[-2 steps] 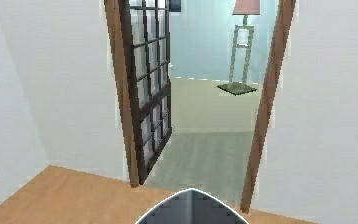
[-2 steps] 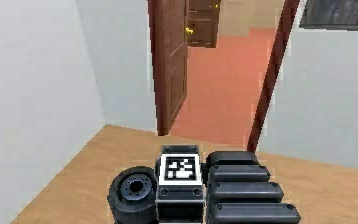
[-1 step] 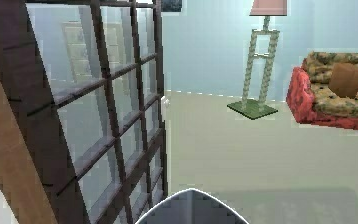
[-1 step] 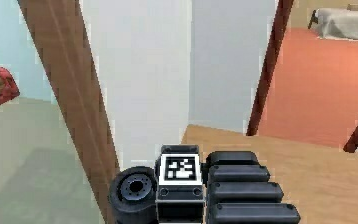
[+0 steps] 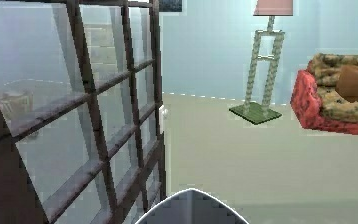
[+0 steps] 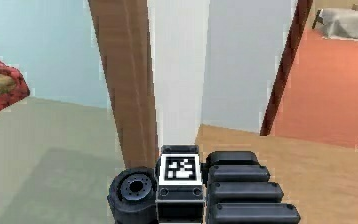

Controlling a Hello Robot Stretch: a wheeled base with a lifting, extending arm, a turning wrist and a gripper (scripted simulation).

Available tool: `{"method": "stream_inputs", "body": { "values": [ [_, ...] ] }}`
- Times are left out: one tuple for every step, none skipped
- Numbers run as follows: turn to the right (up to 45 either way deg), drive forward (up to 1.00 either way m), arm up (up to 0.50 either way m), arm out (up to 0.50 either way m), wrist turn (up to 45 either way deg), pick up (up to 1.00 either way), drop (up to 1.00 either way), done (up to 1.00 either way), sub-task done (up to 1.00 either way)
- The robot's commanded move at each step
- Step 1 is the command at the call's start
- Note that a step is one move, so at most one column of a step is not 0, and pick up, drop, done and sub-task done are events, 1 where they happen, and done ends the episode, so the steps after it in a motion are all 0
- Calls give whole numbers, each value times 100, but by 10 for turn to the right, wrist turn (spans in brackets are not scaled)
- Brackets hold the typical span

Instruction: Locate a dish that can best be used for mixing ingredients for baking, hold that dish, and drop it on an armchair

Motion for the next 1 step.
{"method": "stream_inputs", "body": {
  "values": [
    [120,0,0,0,0,0,0,0,0]
  ]
}}
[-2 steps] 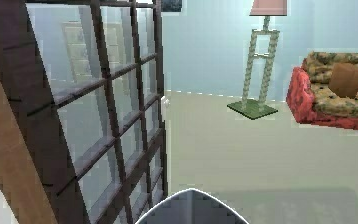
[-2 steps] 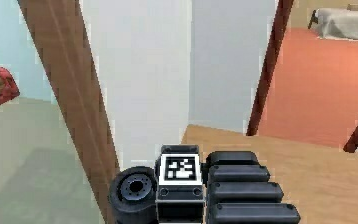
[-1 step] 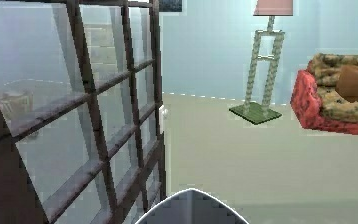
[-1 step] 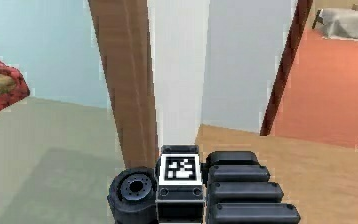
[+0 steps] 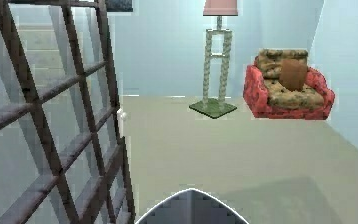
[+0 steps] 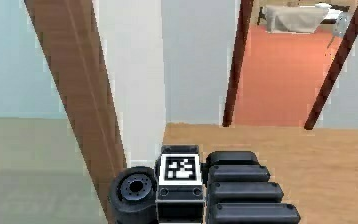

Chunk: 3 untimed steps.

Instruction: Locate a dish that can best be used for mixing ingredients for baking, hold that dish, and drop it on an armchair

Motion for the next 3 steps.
{"method": "stream_inputs", "body": {
  "values": [
    [0,45,0,0,0,0,0,0,0],
    [420,0,0,0,0,0,0,0,0],
    [0,100,0,0,0,0,0,0,0]
  ]
}}
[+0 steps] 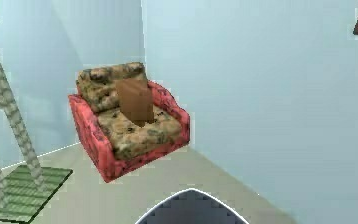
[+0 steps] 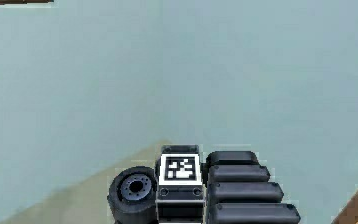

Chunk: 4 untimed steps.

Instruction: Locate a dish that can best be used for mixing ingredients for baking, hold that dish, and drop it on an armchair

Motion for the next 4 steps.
{"method": "stream_inputs", "body": {
  "values": [
    [0,100,0,0,0,0,0,0,0],
    [60,0,0,0,0,0,0,0,0],
    [0,40,0,0,0,0,0,0,0],
    [-450,0,0,0,0,0,0,0,0]
  ]
}}
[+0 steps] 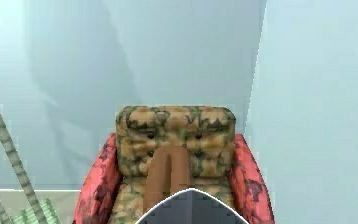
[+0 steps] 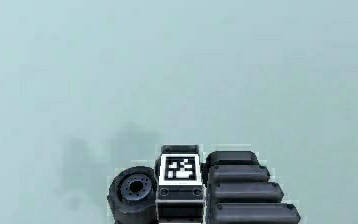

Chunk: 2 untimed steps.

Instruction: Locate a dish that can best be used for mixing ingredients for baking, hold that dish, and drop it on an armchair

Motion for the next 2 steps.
{"method": "stream_inputs", "body": {
  "values": [
    [-420,0,0,0,0,0,0,0,0],
    [450,0,0,0,0,0,0,0,0]
  ]
}}
